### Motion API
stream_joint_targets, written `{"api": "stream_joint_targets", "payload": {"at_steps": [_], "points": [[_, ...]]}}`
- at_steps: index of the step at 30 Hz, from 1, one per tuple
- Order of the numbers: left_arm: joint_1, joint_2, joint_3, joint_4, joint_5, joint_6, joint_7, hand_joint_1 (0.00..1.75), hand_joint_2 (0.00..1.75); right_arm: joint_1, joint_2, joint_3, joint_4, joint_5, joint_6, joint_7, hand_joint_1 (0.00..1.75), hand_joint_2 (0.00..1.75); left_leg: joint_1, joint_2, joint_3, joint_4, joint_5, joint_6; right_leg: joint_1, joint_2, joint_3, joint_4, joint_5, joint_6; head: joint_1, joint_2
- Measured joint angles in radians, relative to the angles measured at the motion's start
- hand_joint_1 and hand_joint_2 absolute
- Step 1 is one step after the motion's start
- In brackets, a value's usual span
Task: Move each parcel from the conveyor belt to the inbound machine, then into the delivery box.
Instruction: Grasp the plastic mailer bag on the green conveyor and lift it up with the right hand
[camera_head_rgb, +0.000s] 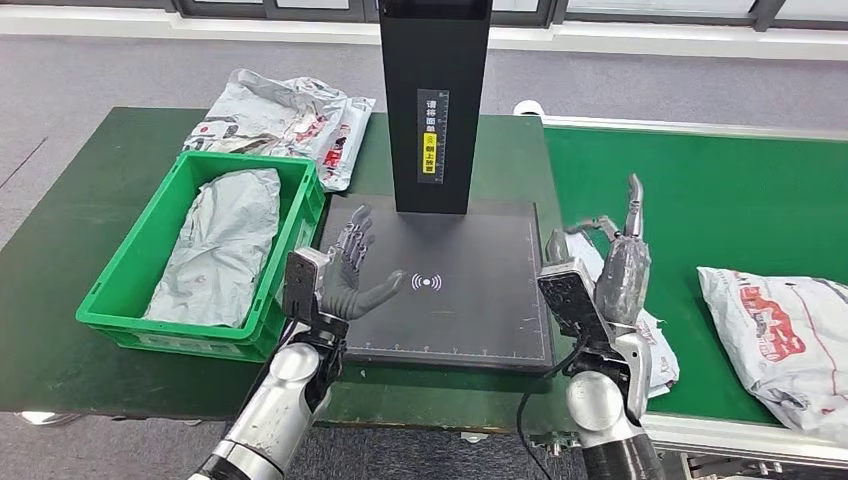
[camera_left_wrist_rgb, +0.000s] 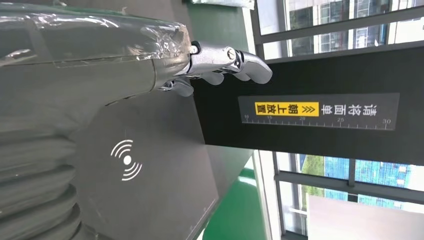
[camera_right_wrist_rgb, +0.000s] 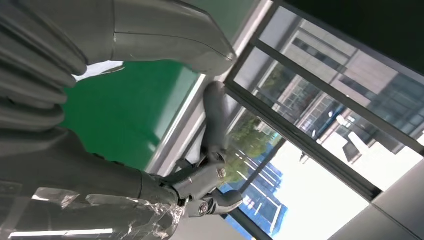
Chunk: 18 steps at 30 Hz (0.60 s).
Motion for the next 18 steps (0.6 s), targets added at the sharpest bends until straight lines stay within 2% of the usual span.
{"api": "stream_joint_targets", "payload": {"at_steps": [4, 8, 18], "points": [[-0.002, 0.0, 0.002, 0.001, 0.002, 0.002, 0.004, 0.0, 1.75, -0.012, -0.006, -0.004, 0.044, 0.029, -0.007, 0.039, 0.0, 0.0, 0.0, 0.0, 0.0, 0.0, 0.0, 0.0, 0.0, 0.0, 0.0, 0.0, 0.0, 0.0, 0.0, 0.0], [-0.003, 0.0, 0.01, 0.003, 0.009, 0.002, 0.008, 0.0, 1.75, -0.028, -0.015, -0.051, 0.142, 0.056, -0.043, 0.071, 0.0, 1.75, 0.0, -0.001, 0.0, 0.0, 0.0, 0.0, 0.0, 0.0, -0.001, 0.0, 0.0, 0.0, 0.0, 0.0], [-0.002, 0.0, 0.02, 0.002, 0.01, 0.002, 0.012, 0.0, 1.75, -0.079, -0.039, -0.257, 0.49, 0.159, -0.138, 0.104, 0.0, 1.75, 0.0, -0.003, -0.001, 0.0, 0.0, 0.0, 0.0, -0.002, -0.001, 0.0, 0.0, 0.0, 0.0, 0.0]]}}
